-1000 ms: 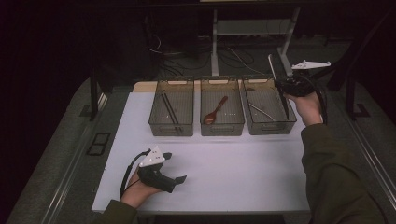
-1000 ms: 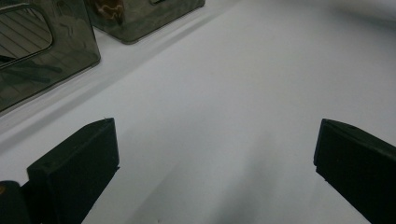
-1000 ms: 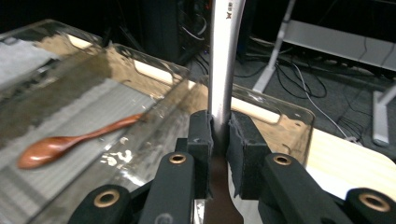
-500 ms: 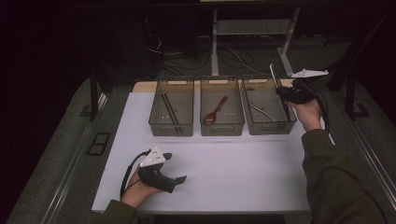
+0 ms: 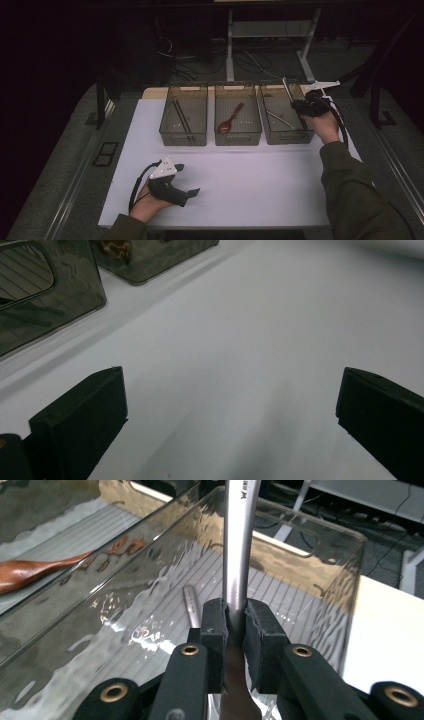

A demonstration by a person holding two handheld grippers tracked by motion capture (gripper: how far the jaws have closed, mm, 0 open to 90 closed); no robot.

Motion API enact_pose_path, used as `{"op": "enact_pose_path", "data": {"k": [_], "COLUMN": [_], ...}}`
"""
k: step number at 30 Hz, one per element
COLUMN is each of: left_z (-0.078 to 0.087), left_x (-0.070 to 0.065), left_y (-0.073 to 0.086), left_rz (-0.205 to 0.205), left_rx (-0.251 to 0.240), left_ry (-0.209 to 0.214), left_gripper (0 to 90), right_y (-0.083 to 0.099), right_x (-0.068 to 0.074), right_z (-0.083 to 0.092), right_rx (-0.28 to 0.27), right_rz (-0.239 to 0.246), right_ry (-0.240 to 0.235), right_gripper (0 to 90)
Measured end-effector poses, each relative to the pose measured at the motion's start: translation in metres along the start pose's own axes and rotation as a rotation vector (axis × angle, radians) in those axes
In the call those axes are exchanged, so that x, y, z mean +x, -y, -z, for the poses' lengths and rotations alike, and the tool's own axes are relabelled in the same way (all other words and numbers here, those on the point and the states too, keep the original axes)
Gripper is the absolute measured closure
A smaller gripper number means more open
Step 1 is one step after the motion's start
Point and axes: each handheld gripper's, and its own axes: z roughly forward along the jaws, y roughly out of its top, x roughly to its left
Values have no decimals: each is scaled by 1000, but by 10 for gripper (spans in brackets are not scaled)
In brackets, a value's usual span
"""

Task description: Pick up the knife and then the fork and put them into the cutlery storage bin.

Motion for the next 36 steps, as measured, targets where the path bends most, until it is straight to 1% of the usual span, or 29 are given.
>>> {"op": "enact_pose_path", "data": {"k": [6, 8, 9, 10, 11, 12, 13, 15, 21, 24, 25, 29, 31, 34, 36], "left_z": [0, 0, 0, 0, 0, 0, 0, 1, 0, 0, 0, 0, -1, -1, -1], "left_x": [0, 0, 0, 0, 0, 0, 0, 0, 0, 0, 0, 0, 1, 1, 2], "left_y": [0, 0, 0, 0, 0, 0, 0, 0, 0, 0, 0, -1, -1, -2, -2], "left_rz": [-1, 0, 0, 0, -1, 0, 0, -3, -2, -2, -2, -1, -3, -3, -4], "left_rx": [-1, -2, -2, -2, -2, -2, -3, -3, -3, -4, -4, -4, -4, -8, -7], "left_ry": [1, 1, 1, 1, 1, 1, 1, 2, 1, 2, 2, 3, 4, 5, 7], "left_gripper": [0, 0, 0, 0, 0, 0, 0, 0, 0, 0, 0, 0, 0, 0, 0], "right_y": [-3, -6, -7, -8, -9, -10, -11, -12, -12, -11, -11, -10, -8, -5, -3], "right_x": [4, 6, 7, 7, 7, 7, 7, 7, 4, 2, 2, -2, -3, -3, -1], "right_z": [-11, -15, -16, -17, -16, -16, -16, -14, -9, -4, -2, 5, 10, 15, 18], "right_rx": [55, 82, 93, 90, 83, 82, 79, 70, 58, 50, 46, 26, 10, -3, -14], "right_rz": [31, 41, 46, 41, 27, 12, 19, 12, -43, -71, -77, -125, -132, -151, -148], "right_ry": [10, 11, 10, 6, -10, -16, -16, -18, -65, -100, -109, -159, -171, -204, -221], "right_gripper": [782, 780, 798, 785, 764, 764, 759, 727, 578, 505, 494, 429, 405, 382, 351]}}
